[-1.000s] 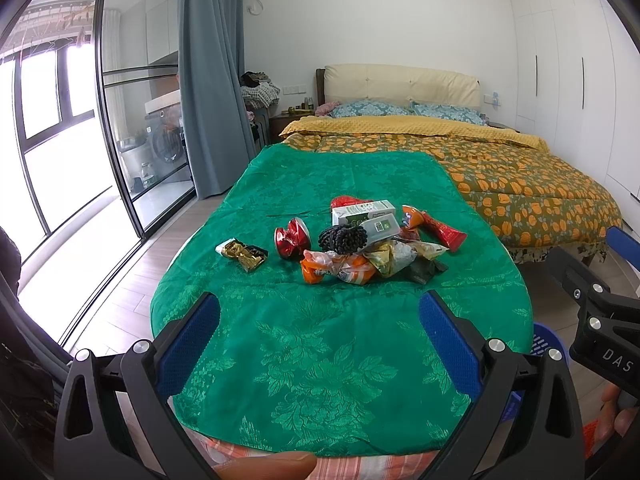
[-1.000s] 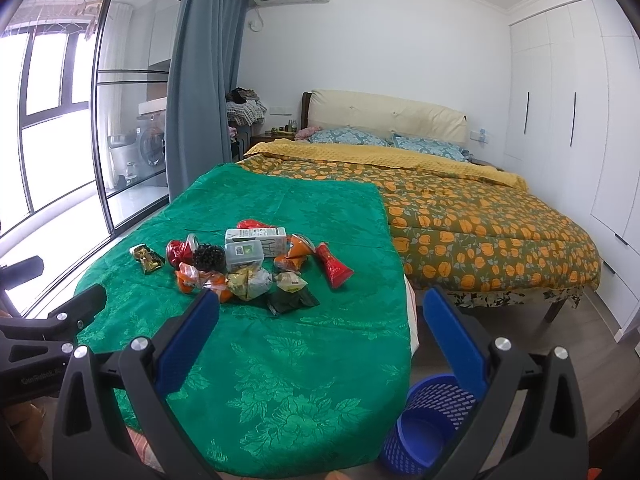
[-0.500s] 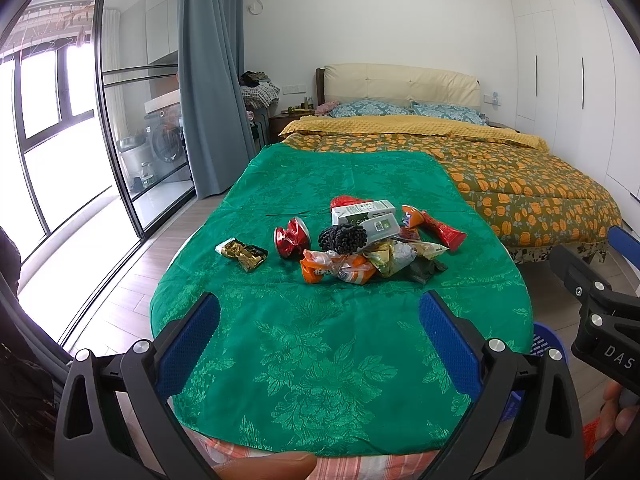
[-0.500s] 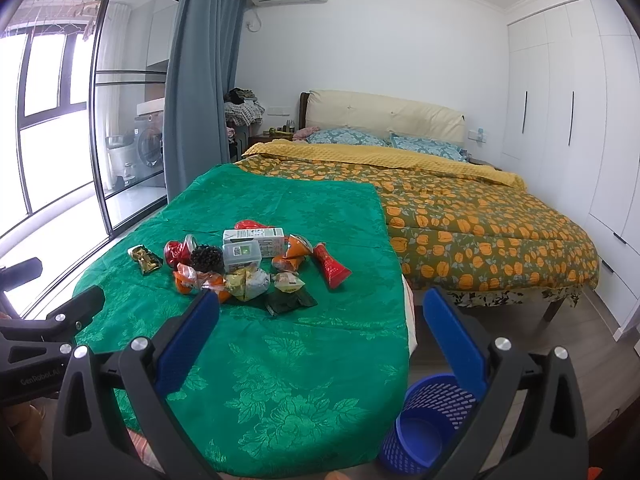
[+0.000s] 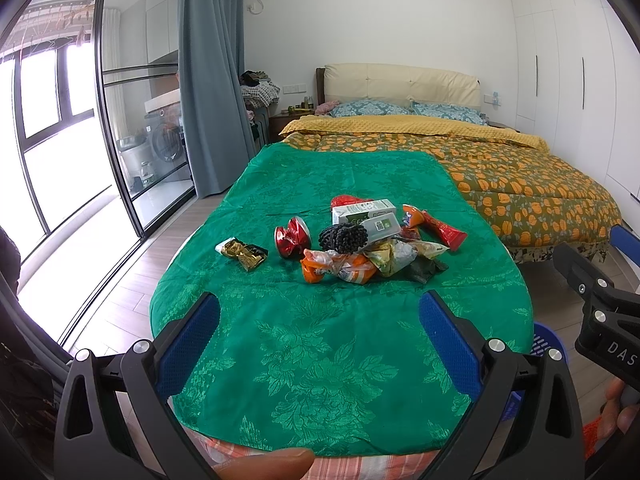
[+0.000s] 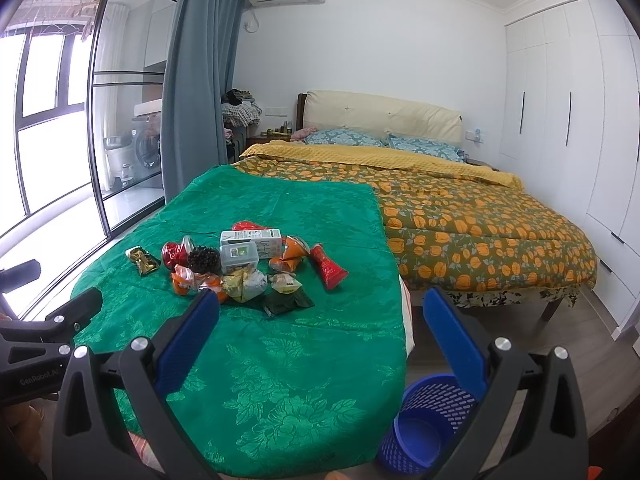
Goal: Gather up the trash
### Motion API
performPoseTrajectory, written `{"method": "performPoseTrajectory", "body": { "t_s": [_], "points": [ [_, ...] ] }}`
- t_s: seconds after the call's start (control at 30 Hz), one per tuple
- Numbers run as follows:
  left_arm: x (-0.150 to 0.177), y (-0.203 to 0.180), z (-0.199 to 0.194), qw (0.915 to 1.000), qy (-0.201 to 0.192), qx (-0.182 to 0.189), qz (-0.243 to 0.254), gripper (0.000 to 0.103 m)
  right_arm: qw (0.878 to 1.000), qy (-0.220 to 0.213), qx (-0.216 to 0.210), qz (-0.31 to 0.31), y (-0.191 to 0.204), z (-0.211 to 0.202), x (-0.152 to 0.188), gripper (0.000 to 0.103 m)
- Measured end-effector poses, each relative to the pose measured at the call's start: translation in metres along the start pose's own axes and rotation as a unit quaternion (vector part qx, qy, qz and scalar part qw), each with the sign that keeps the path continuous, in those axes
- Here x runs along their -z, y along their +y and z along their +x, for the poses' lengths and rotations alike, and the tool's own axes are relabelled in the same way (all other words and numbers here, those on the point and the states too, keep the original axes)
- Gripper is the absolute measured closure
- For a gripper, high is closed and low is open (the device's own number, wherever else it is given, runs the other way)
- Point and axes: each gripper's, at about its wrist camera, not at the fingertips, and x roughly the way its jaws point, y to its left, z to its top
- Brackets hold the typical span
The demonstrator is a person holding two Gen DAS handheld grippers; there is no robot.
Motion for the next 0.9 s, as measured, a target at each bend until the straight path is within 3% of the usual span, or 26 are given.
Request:
{"method": "performPoseTrajectory", "body": {
  "t_s": [0.9],
  "points": [
    [0.016,-0.008,0.006,1.0,0.002,0.008,0.0,0.004,1.0,0.001,0.004,0.002,-0.012,-0.001,-0.001,0.005]
  ]
}}
